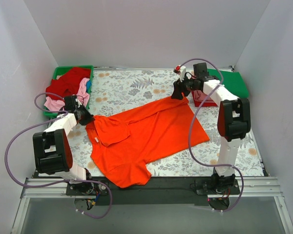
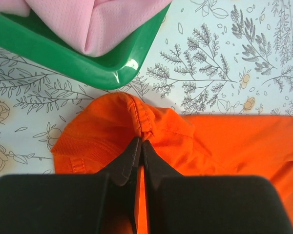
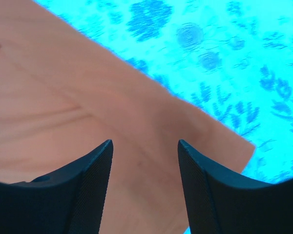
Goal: Fold and stack the t-shirts
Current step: Fold the tshirt
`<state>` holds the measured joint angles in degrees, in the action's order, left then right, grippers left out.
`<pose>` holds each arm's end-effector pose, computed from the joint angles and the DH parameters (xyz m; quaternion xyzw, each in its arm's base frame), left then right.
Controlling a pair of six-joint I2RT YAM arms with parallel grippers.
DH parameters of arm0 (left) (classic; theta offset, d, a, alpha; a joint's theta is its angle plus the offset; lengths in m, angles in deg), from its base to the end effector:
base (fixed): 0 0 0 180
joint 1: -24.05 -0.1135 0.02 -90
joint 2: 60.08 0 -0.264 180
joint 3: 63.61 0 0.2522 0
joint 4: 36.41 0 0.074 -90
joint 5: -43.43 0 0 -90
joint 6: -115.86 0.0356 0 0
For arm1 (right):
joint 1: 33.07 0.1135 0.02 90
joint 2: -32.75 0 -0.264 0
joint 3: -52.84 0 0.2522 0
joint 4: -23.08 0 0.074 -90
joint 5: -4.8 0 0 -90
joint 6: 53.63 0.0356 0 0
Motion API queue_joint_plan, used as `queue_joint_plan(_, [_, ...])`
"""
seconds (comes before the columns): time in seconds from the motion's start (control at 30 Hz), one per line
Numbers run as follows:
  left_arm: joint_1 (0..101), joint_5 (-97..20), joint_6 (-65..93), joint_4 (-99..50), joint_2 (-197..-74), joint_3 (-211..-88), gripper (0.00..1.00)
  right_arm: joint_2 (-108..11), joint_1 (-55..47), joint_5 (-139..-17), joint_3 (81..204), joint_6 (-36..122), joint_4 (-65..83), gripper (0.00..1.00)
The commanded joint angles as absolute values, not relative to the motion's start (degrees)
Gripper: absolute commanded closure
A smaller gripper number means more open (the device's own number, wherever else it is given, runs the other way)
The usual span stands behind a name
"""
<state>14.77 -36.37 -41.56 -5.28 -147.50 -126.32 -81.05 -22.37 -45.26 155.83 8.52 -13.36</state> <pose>0.2956 0.0419 0.1816 -0.5703 0.7629 -0.2164 0.2144 0.4311 0.1047 0.2334 -0.4064 0.7851 0.2634 0.3861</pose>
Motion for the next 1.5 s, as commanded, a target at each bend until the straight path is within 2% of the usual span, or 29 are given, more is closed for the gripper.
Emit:
queue_joint_plan(0.0, [14.73,-35.67,-41.73,-6.39,-144.81,-125.01,1.00,-86.50,-21.38,-53.81,164.84,14.48,-17.92,0.40])
queue_joint_plan(0.17, [14.64,-36.02,-41.64,-6.56,-144.02,-124.13,1.00,-92.66,-21.20,-65.83,171.62,16.25,-18.10,0.41])
queue_joint_plan(0.37, [14.64,-36.11,-41.46,-6.48,-143.32,-123.95,1.00,-96.62,-21.29,-73.32,175.23,15.37,-18.01,0.42])
queue_joint_plan(0.6, [14.64,-36.20,-41.55,-6.12,-142.35,-123.51,1.00,-98.91,-21.55,-74.04,175.85,15.10,-17.93,0.43])
queue_joint_plan(0.73, [14.64,-36.46,-41.81,-5.77,-141.73,-122.90,1.00,-100.66,-21.55,-72.99,175.67,15.19,-18.10,0.48])
queue_joint_plan(0.87, [14.64,-37.43,-42.78,-4.81,-141.29,-122.28,1.00,-101.02,-21.73,-72.28,175.76,15.10,-17.84,0.64])
queue_joint_plan(0.9, [14.64,-38.39,-43.13,-4.54,-141.21,-122.20,1.00,-101.10,-21.64,-72.45,176.11,15.19,-17.75,0.73])
queue_joint_plan(1.0, [14.21,-41.89,-45.33,-2.96,-140.33,-121.76,1.00,-101.19,-21.82,-74.38,177.33,15.37,-17.05,0.86])
queue_joint_plan(1.13, [12.45,-44.55,-47.44,-0.94,-138.84,-121.05,1.00,-102.07,-22.17,-77.11,178.74,15.63,-16.17,0.94])
queue_joint_plan(1.33, [11.13,-40.09,-46.74,-1.81,-140.32,-121.49,1.00,-102.51,-22.17,-75.98,179.27,15.37,-16.17,0.93])
queue_joint_plan(1.37, [11.13,-39.11,-46.39,-1.73,-141.20,-121.84,1.00,-102.42,-22.08,-75.10,179.10,15.11,-16.17,0.88])
queue_joint_plan(1.4, [11.13,-38.49,-46.30,-1.64,-141.47,-122.19,1.00,-102.16,-22.08,-74.83,179.01,14.58,-16.17,0.77])
queue_joint_plan(1.47, [11.13,-38.05,-46.21,-1.20,-141.30,-122.72,0.95,-101.55,-21.99,-74.13,178.84,14.05,-16.26,0.70])
